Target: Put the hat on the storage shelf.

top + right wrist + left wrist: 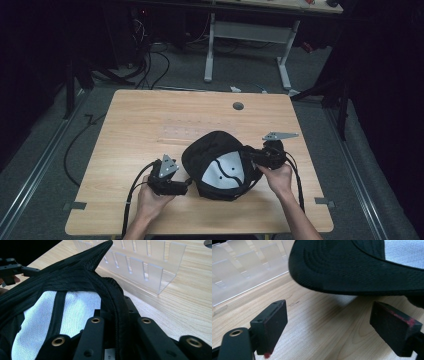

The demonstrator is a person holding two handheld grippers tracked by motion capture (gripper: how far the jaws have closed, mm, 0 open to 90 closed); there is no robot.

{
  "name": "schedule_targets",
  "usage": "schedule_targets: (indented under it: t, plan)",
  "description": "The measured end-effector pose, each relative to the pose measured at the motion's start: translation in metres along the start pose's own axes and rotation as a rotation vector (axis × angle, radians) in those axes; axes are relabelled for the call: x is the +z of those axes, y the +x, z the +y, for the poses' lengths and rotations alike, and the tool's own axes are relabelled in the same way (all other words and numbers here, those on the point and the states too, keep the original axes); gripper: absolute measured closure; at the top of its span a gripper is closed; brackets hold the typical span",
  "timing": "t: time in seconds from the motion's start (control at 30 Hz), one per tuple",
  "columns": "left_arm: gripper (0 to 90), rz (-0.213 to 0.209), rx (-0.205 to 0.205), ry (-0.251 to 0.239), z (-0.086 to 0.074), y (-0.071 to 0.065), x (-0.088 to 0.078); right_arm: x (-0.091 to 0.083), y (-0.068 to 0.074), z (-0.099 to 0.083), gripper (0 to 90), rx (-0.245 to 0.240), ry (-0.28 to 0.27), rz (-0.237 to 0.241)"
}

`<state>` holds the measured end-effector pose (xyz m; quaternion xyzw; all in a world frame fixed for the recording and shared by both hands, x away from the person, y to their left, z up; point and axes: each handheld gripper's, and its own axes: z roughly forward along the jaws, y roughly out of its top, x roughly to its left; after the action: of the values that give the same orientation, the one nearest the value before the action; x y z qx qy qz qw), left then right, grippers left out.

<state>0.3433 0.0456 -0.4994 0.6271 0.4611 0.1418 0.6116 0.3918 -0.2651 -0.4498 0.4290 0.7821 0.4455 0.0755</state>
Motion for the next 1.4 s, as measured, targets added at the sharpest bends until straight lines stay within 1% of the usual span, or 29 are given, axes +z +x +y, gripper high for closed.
schedule_targets:
  t: [0.07, 0.2, 0.3, 0.4, 0.47, 0.6, 0.8, 1.0, 1.1, 1.23, 1.27, 1.37, 1.4]
  plan:
    - [15.0, -0.006, 0.01, 0.002, 0.001, -0.002, 0.0, 0.001, 0.001, 0.001, 82.5, 0.001, 0.005, 0.001]
    - [14.8, -0.014, 0.024, -0.01, 0.003, -0.006, 0.0, 0.004, 0.002, 0.001, 82.5, 0.004, 0.026, 0.0]
    - [15.2, -0.02, 0.026, -0.001, 0.004, -0.007, 0.0, 0.005, 0.001, 0.0, 82.4, 0.001, 0.043, 0.0]
    - [15.4, -0.024, 0.028, 0.005, 0.004, -0.008, 0.0, 0.004, 0.002, 0.0, 82.4, -0.002, 0.055, -0.012]
    - [15.5, -0.024, 0.036, 0.007, 0.004, -0.009, 0.0, 0.004, 0.002, 0.0, 82.4, -0.004, 0.062, -0.015]
    - [18.4, -0.026, 0.063, -0.003, 0.003, -0.011, 0.0, 0.005, 0.002, -0.001, 82.4, -0.002, 0.084, -0.024]
    - [23.4, -0.032, 0.084, -0.016, 0.003, -0.012, -0.003, 0.006, 0.003, -0.001, 82.3, -0.001, 0.097, -0.027]
    - [27.1, -0.032, 0.09, -0.023, 0.003, -0.013, -0.004, 0.007, 0.005, -0.002, 82.1, -0.002, 0.108, -0.019]
    - [28.0, -0.029, 0.101, -0.025, 0.003, -0.013, -0.004, 0.008, 0.005, -0.002, 82.2, -0.001, 0.115, -0.012]
    - [28.2, -0.019, 0.128, -0.023, 0.001, -0.014, -0.003, 0.009, 0.008, -0.001, 82.1, -0.005, 0.121, 0.005]
    - [28.6, -0.019, 0.138, -0.022, 0.001, -0.015, -0.003, 0.009, 0.009, -0.001, 82.1, -0.015, 0.122, 0.006]
    - [32.5, -0.022, 0.164, -0.026, 0.001, -0.017, -0.004, 0.011, 0.011, -0.001, 82.0, -0.012, 0.123, 0.016]
    - [35.2, -0.027, 0.163, -0.038, 0.001, -0.018, -0.005, 0.011, 0.012, -0.001, 82.0, -0.011, 0.124, 0.021]
